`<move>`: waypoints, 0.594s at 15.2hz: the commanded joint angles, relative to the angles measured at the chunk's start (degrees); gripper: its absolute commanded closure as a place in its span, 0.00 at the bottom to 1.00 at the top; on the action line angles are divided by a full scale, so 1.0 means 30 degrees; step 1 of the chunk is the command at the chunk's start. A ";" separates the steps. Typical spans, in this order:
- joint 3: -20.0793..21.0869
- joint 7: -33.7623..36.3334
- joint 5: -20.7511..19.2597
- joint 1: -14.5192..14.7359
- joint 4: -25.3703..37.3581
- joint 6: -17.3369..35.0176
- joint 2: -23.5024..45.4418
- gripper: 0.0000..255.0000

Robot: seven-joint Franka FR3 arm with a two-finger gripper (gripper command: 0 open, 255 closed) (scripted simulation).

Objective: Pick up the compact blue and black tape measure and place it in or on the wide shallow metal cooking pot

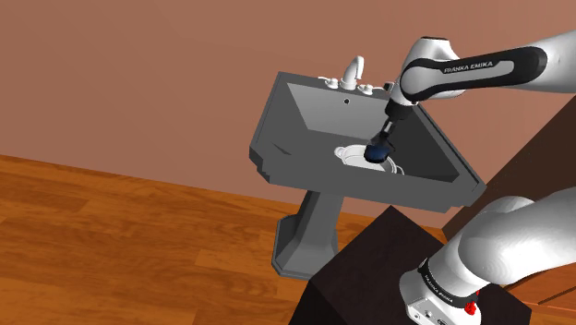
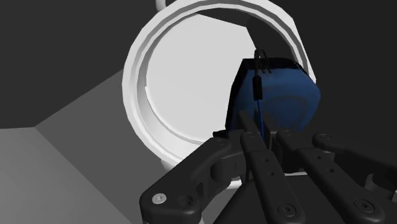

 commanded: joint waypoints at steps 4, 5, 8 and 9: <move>-0.0153 0.0002 0.0007 0.0032 -0.0859 0.1441 0.0580 1.00; -0.0194 -0.0013 0.0011 0.0038 -0.1015 0.1734 0.0719 1.00; -0.0316 -0.0065 0.0038 0.0059 -0.1461 0.2624 0.1170 1.00; -0.0370 -0.0092 0.0057 0.0072 -0.1639 0.3006 0.1378 1.00</move>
